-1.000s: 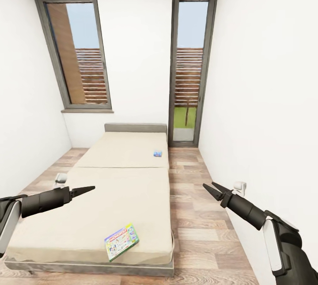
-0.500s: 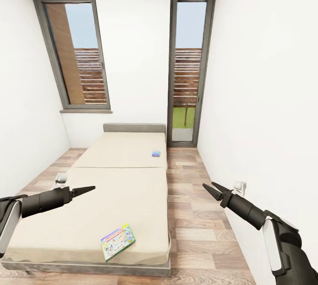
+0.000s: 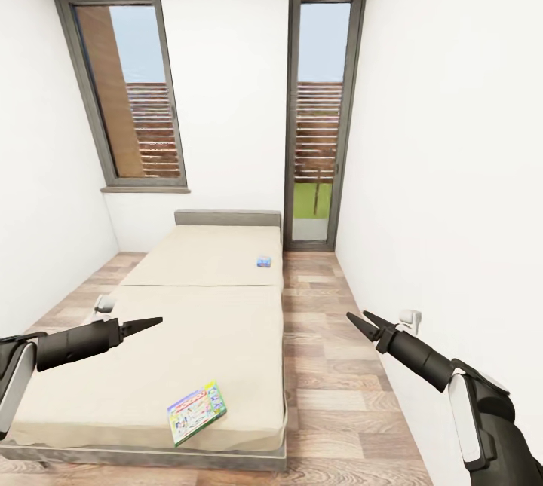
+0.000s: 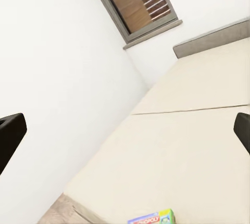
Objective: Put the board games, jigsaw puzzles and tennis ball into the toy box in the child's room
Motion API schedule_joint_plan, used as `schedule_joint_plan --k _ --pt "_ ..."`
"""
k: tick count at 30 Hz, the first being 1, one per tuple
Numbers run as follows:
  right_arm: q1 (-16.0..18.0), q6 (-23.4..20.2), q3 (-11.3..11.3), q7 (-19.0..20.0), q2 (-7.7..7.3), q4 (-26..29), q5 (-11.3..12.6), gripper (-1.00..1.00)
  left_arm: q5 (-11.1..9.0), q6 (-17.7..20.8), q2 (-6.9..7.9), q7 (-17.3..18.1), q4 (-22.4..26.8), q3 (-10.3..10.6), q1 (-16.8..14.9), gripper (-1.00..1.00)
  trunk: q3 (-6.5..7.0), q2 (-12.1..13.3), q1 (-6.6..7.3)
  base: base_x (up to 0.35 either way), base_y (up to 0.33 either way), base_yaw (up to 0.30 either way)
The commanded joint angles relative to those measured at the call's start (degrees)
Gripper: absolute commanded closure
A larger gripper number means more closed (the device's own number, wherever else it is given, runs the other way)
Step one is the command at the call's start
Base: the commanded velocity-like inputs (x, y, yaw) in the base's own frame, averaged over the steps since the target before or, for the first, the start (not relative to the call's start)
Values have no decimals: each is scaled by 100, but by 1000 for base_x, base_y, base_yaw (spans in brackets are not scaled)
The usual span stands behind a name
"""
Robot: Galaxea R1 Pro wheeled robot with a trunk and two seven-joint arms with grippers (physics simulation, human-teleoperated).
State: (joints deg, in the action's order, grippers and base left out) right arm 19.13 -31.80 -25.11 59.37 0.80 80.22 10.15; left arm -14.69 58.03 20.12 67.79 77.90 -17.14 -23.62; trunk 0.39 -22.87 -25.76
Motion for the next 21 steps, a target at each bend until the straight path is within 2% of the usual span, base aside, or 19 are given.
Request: schedule_joint_plan --k 1,18,21 --pt "3 -41 -12 5 5 1 21 -100 -8 32 1 13 -6 -4 -2 -100 -3 -5 -2 0 74 0" --pt "3 -46 -3 -23 8 -1 22 -100 -1 40 -7 0 -11 -2 -2 -100 -3 -5 -2 0 11 0" --pt "3 -46 -3 -51 8 -5 22 -100 32 47 -7 -127 -12 4 -2 -100 -3 -5 -2 0 0 0"
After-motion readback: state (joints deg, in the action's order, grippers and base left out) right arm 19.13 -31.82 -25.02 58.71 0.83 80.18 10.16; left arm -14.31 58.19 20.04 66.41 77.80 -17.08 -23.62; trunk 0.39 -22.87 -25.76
